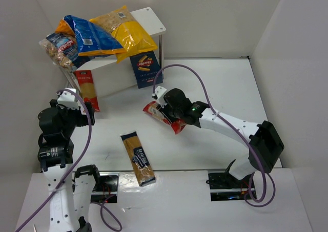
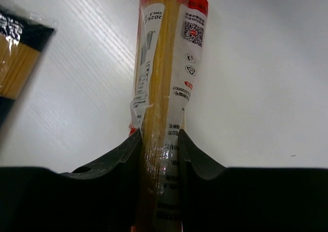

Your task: Place and organize the pasta boxes and bags onto the shelf

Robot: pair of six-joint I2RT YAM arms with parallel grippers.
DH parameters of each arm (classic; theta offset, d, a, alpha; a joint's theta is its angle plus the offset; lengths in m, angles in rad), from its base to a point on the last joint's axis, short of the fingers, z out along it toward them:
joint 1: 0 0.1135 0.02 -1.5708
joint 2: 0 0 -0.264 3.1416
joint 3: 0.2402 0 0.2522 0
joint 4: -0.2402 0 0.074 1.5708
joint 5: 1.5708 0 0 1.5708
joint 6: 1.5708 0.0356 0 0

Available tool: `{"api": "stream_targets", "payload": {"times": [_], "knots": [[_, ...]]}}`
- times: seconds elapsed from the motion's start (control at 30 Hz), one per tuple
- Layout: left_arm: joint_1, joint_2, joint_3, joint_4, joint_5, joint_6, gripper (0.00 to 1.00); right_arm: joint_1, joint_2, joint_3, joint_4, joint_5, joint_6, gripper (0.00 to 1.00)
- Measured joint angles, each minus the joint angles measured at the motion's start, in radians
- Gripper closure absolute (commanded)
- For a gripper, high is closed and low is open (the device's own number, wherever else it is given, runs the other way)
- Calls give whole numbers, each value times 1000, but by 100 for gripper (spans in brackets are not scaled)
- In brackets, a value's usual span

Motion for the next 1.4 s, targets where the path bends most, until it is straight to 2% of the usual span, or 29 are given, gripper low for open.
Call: {"api": "stream_targets", "payload": {"times": [0.17, 0.5, 0.97, 1.17, 1.4], "knots": [[23, -15, -11, -1, -1, 0, 0, 8, 0, 9, 39, 31, 12, 100], [58, -37, -11, 0, -2, -1, 0, 126, 36, 107, 64, 118, 17, 100], [158, -97, -11, 0, -17, -5, 0, 163, 232, 259, 107, 288, 56, 100], [190, -125, -14, 4, -25, -6, 0, 225, 240, 324, 111, 316, 68, 100], [228, -145, -18, 5, -29, -6, 0, 245, 234, 393, 199, 367, 60, 100]]}}
